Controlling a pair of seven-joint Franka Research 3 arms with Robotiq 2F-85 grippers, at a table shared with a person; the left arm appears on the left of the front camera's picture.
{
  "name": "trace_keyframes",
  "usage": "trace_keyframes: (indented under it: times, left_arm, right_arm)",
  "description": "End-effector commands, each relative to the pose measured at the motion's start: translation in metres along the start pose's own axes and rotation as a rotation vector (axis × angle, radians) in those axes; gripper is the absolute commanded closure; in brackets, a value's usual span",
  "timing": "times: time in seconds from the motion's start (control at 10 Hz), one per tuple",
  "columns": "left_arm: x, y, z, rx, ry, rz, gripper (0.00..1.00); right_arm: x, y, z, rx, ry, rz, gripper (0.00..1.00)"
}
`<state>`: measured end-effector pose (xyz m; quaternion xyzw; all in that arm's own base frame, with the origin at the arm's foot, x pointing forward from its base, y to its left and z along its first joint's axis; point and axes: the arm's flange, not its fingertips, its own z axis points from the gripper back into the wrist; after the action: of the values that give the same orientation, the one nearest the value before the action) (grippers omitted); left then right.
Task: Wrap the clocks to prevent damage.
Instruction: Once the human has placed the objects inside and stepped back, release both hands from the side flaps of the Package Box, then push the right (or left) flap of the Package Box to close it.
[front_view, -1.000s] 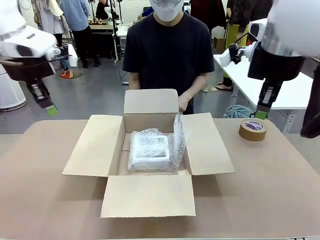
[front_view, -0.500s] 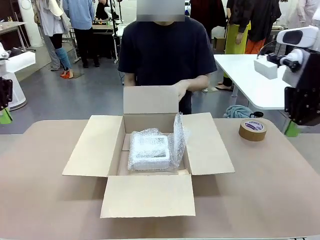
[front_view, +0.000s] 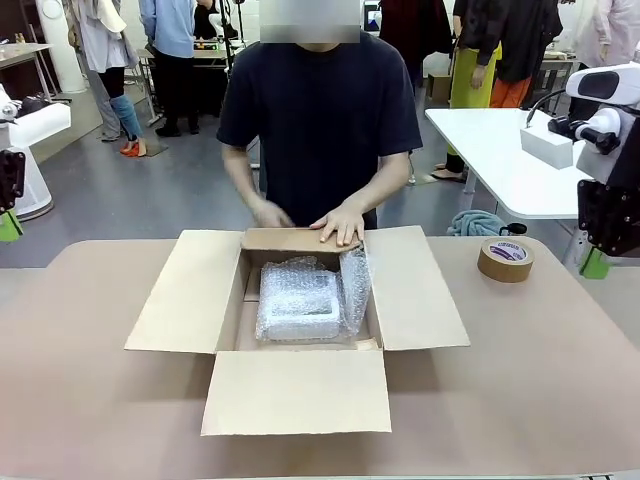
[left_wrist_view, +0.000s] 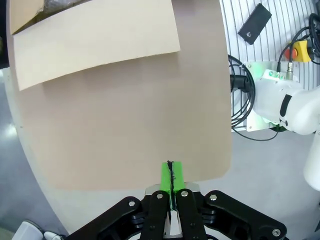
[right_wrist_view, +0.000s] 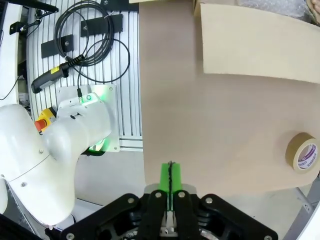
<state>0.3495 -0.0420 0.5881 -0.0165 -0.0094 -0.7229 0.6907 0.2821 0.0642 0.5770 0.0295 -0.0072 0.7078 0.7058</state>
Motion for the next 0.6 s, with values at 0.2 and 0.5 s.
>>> trace_keyframes:
  times: [0.2,0.5]
  left_arm:
    - [-0.0017,-0.0004,-0.0001,-0.014,-0.012,0.003,0.99]
    - [-0.0017,-0.0004,-0.0001,-0.014,-0.012,0.003,0.99]
  right_arm:
    - [0.0021,0.001,0.002,0.007,-0.007,0.013,0.99]
    - [0.0021,0.001,0.002,0.007,-0.007,0.013,0.99]
